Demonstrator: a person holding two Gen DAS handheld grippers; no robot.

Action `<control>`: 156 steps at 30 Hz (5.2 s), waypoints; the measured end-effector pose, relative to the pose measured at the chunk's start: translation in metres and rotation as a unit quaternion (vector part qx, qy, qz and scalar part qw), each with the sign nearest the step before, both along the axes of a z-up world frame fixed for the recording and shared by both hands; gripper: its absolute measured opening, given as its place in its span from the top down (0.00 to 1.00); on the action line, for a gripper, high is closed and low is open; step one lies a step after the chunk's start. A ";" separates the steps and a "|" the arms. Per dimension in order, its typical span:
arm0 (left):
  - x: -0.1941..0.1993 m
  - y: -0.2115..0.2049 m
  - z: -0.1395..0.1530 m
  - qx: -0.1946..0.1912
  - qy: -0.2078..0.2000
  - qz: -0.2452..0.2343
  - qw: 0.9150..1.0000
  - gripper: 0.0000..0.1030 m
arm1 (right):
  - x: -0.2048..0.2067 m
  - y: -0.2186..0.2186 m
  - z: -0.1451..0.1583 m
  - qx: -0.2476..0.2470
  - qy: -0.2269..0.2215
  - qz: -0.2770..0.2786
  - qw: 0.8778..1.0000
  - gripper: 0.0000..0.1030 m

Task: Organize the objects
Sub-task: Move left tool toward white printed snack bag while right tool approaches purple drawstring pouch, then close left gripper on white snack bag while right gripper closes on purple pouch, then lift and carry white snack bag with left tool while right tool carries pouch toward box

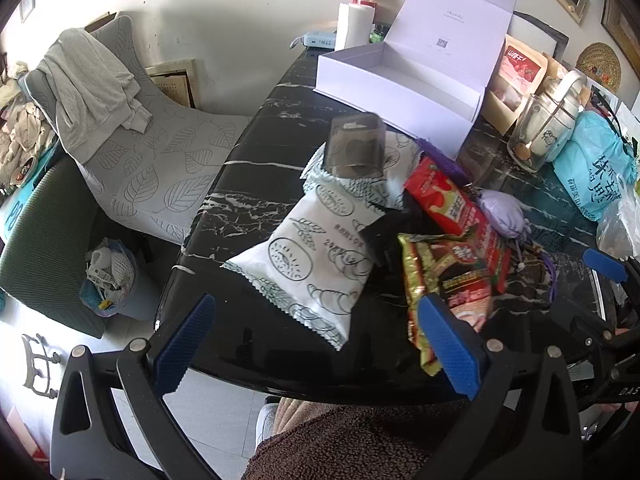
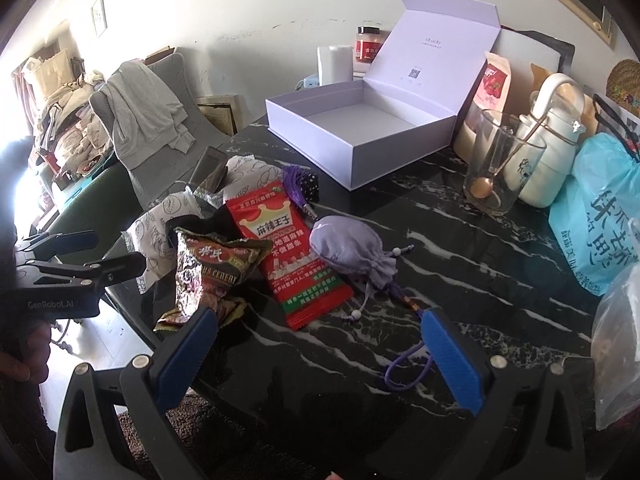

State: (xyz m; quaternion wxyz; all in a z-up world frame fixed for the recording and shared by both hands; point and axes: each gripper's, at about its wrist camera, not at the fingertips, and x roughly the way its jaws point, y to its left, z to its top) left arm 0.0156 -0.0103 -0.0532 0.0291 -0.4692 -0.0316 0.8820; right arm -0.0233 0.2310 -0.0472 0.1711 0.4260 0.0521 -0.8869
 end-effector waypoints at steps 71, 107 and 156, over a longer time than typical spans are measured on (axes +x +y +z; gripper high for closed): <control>-0.058 -0.007 -0.047 0.004 -0.041 -0.032 0.999 0.46 | -0.083 0.011 -0.040 -0.054 -0.051 -0.020 0.997 0.41; -0.001 -0.007 0.041 0.010 0.055 -0.023 0.998 0.46 | -0.012 0.001 0.032 -0.045 0.060 0.038 0.996 0.43; -0.273 0.069 0.081 -0.014 0.055 -0.133 0.990 0.46 | -0.181 -0.008 0.089 -0.039 0.097 0.045 0.994 0.43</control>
